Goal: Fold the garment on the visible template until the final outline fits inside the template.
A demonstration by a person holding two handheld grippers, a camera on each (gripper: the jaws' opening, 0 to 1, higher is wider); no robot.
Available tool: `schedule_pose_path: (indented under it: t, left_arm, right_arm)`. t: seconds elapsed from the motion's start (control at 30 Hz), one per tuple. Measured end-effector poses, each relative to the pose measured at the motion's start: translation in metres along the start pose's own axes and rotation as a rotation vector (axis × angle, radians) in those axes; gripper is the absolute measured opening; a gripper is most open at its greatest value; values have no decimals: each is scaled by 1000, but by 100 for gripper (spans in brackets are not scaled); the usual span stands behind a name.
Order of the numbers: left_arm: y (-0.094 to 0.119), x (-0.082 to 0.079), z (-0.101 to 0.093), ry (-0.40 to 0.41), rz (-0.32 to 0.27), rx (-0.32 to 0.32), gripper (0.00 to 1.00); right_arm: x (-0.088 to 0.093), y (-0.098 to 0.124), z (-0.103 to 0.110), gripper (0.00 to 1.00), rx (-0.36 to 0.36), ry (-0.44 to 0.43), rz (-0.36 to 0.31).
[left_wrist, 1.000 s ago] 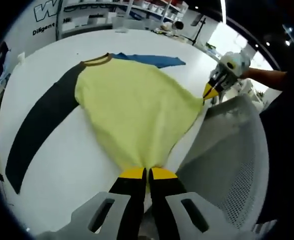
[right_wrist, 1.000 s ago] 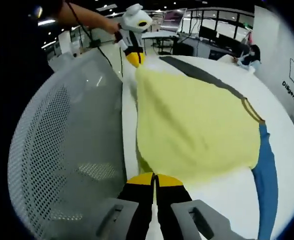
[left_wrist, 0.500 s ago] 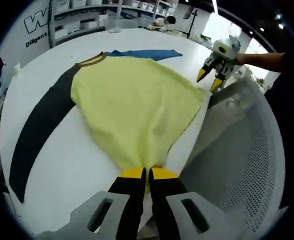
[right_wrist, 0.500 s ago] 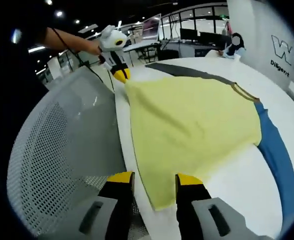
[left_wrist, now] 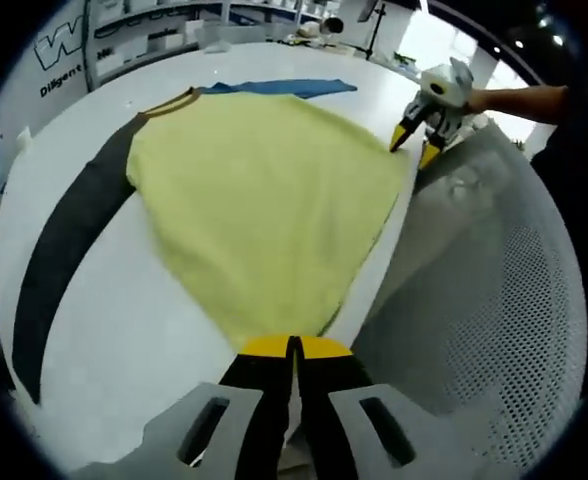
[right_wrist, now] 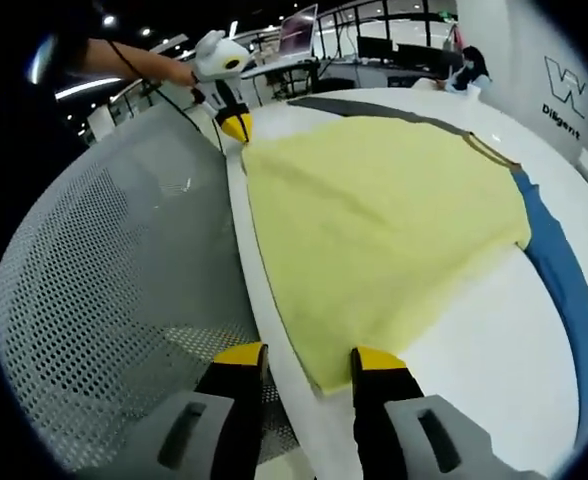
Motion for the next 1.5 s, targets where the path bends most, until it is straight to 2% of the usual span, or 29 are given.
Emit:
schedule_pose_path:
  t: [0.17, 0.27, 0.33, 0.37, 0.47, 0.57, 0.7, 0.8, 0.83, 0.93, 1.03, 1.13, 1.3, 1.5]
  left_arm:
    - [-4, 1, -6, -39, 6, 16, 2]
    - [2, -13, -4, -36, -69, 22, 4]
    - [7, -24, 1, -26, -142, 16, 7]
    - [9, -27, 4, -21, -159, 6, 9]
    - [13, -36, 13, 4, -190, -13, 15]
    - [15, -43, 22, 28, -225, -34, 16]
    - [13, -50, 33, 56, -266, -67, 17]
    - [11, -59, 38, 69, -327, -101, 20]
    - [11, -59, 38, 72, -331, -102, 22]
    - [8, -66, 44, 72, -370, -122, 27]
    - [4, -73, 51, 56, -388, -151, 30]
    - [-1, -82, 58, 76, -405, -161, 34]
    - [-9, -95, 70, 143, -445, -163, 37]
    - [-18, -107, 86, 157, -452, -184, 41]
  right_arm:
    - [10, 8, -4, 18, 7, 4, 25]
    - [9, 14, -9, 21, 15, -29, 24]
    - [5, 17, -13, 25, 38, -16, 5]
    - [1, 19, -16, 26, 49, -21, -10]
    - [-7, 23, -24, 28, 69, -23, -29]
    - [-12, 27, -34, 29, 93, -19, -45]
    - [-17, 28, -52, 31, 142, -58, -68]
    - [-22, 28, -67, 33, 191, -82, -94]
    - [-23, 28, -71, 34, 201, -89, -100]
    - [-26, 27, -86, 41, 244, -118, -116]
    - [-32, 22, -104, 47, 295, -170, -146]
    - [-34, 15, -120, 55, 325, -218, -153]
    - [-37, 4, -138, 63, 350, -252, -171]
    - [-34, -7, -153, 73, 354, -291, -159]
Point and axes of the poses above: the point that each gripper's makers call its tool centre point, and the gripper's own axes: y roughly backward along the fingers, z roughly to its left, x roughly out of its underside, the point moved 10 cm from there along y, roughly backward along the fingers, and after that the axes turned 10 degrees about y, right-handed, at the moved point
